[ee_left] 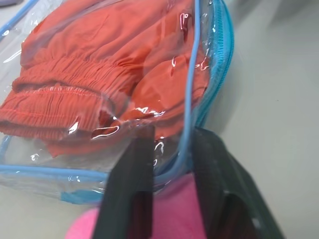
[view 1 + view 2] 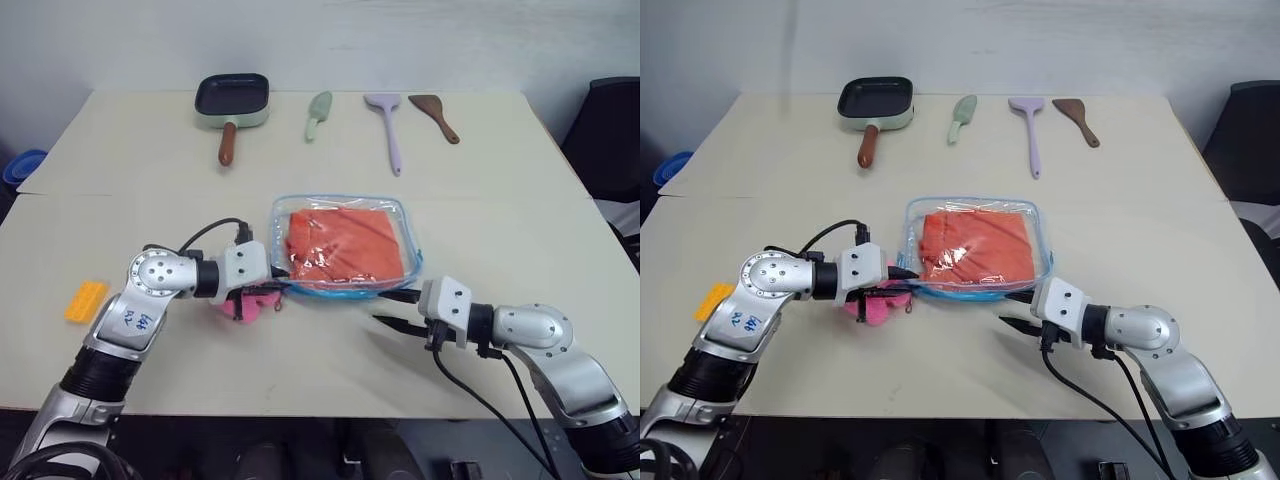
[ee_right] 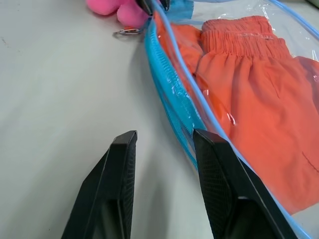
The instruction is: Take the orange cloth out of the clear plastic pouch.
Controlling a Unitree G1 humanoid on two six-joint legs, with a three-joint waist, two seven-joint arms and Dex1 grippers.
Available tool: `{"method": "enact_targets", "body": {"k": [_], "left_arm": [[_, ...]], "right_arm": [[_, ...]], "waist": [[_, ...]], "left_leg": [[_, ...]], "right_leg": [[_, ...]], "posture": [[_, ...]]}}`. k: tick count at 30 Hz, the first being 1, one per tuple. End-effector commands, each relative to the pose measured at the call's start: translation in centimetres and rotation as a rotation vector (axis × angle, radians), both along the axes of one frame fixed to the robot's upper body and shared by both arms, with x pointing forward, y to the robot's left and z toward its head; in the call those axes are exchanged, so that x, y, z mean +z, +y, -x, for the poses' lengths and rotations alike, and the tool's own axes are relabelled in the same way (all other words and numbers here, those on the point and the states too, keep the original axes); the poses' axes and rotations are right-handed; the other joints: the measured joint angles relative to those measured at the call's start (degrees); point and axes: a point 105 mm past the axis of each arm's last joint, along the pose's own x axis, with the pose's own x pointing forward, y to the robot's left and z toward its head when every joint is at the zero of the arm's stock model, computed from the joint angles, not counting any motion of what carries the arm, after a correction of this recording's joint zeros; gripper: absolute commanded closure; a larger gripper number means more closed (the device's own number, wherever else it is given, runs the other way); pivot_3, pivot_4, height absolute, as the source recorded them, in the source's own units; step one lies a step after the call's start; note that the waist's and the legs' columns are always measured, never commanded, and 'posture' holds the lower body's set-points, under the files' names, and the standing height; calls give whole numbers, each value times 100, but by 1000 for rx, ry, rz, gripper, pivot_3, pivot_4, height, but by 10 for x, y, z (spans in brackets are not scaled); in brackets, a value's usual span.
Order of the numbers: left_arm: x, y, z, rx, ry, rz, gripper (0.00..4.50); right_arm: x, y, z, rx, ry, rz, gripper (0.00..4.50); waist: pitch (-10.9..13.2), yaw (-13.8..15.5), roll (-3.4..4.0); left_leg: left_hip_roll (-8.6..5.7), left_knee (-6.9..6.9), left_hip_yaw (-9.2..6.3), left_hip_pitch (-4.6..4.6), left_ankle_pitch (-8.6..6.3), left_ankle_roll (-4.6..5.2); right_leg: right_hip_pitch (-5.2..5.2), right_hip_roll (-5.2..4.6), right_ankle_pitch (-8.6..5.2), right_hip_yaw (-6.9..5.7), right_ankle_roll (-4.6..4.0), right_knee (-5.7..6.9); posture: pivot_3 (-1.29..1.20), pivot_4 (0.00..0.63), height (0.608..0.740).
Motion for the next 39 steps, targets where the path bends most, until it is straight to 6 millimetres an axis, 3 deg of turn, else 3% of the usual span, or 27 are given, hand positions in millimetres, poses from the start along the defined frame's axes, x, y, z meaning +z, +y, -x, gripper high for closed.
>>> {"method": "enact_targets", "body": {"k": [1, 9, 13, 20, 25, 28, 35, 39], "left_arm": [[12, -2, -2, -5, -30, 32, 4456], [35, -13, -1, 61, 158, 302, 4456], [38, -13, 0, 79, 183, 330, 4456], [32, -11, 5, 91, 176, 305, 4500], [29, -12, 8, 87, 164, 291, 4500], [26, -12, 9, 86, 158, 282, 4500], [20, -12, 13, 79, 154, 259, 4500], [19, -12, 14, 78, 154, 259, 4500]], "right_arm": [[12, -1, 2, 15, -57, -3, 2691], [13, 1, -2, 18, -97, 3, 2691], [13, 7, -12, 17, -118, 2, 2691], [25, 18, -38, -13, -205, 6, 555], [24, 28, -45, 1, -195, -1, 555], [25, 31, -46, 6, -175, -21, 1156], [29, 34, -51, -12, -180, -23, 3373], [26, 36, -52, 8, -227, 38, 3373]], "waist": [[0, 2, 0], [0, 4, 0], [0, -23, 0], [0, -12, 0], [0, -11, 0], [0, -12, 0], [0, -14, 0], [0, -17, 0]], "left_leg": [[0, 0, 0, 0, 0, 0], [0, 1, 0, -1, 0, 0], [0, 2, 0, 2, 0, 0], [0, 3, 0, 0, 1, -1], [0, 3, 0, 0, 1, -1], [0, 3, 0, 0, 1, -1], [0, 3, 0, 0, 1, -1], [0, 3, 0, -1, 1, -1]], "right_leg": [[0, 0, 0, 0, 0, 0], [0, 0, 0, 0, 0, 2], [0, 1, 0, 1, 0, 5], [-1, 0, 0, 0, 0, 5], [-1, 0, 0, 0, -1, 5], [-1, 0, 0, 0, -1, 5], [-2, 0, 0, 0, -1, 6], [-2, -1, 0, 0, -1, 5]], "posture": [[0, 150, 740], [0, 150, 740], [0, 150, 740], [0, 150, 740], [0, 150, 740], [0, 150, 740], [0, 150, 740], [0, 150, 740]]}}
